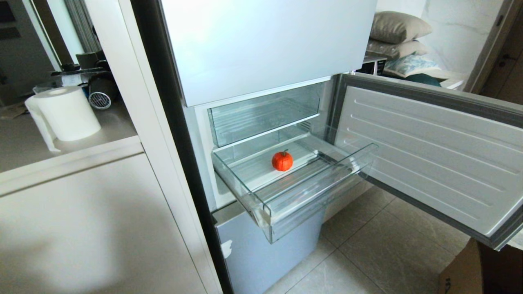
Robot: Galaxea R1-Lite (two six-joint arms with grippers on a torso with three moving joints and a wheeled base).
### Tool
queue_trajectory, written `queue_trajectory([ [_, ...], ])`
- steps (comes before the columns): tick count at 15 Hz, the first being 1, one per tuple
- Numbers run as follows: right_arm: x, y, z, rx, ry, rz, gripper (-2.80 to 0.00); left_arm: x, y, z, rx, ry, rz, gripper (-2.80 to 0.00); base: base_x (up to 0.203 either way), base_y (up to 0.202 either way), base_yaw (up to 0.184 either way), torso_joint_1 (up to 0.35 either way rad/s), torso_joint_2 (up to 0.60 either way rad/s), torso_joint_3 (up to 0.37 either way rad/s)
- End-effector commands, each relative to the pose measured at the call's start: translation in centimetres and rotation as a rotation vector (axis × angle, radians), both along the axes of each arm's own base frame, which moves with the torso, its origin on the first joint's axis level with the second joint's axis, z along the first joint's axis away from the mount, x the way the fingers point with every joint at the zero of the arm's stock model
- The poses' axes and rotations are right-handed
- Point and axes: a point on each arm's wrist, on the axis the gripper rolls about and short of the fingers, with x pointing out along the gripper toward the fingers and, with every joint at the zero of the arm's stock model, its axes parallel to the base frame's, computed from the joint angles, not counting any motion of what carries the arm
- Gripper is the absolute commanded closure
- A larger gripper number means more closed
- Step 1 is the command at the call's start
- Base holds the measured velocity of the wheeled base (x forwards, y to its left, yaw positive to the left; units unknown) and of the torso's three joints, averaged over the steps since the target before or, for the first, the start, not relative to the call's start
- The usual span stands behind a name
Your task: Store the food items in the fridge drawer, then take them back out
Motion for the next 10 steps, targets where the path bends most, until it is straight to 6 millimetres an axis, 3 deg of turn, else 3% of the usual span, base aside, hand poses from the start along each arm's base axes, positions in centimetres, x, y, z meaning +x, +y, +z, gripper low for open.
queue_trajectory([
  [1, -1.1, 5.7, 0.7, -0.115, -0.041, 0.102, 0.00, 0.0, 0.0, 0.0, 0.000, 0.000, 0.000, 0.00, 0.000, 0.000, 0.000, 0.000, 0.00, 0.000],
  [5, -1.1, 8.7, -0.6, -0.119, -0.046, 0.200, 0.00, 0.0, 0.0, 0.0, 0.000, 0.000, 0.000, 0.00, 0.000, 0.000, 0.000, 0.000, 0.00, 0.000],
  [10, -0.7, 9.4, -1.0, -0.115, -0.047, 0.257, 0.00, 0.0, 0.0, 0.0, 0.000, 0.000, 0.000, 0.00, -0.004, -0.009, 0.159, 0.003, 0.00, 0.004],
])
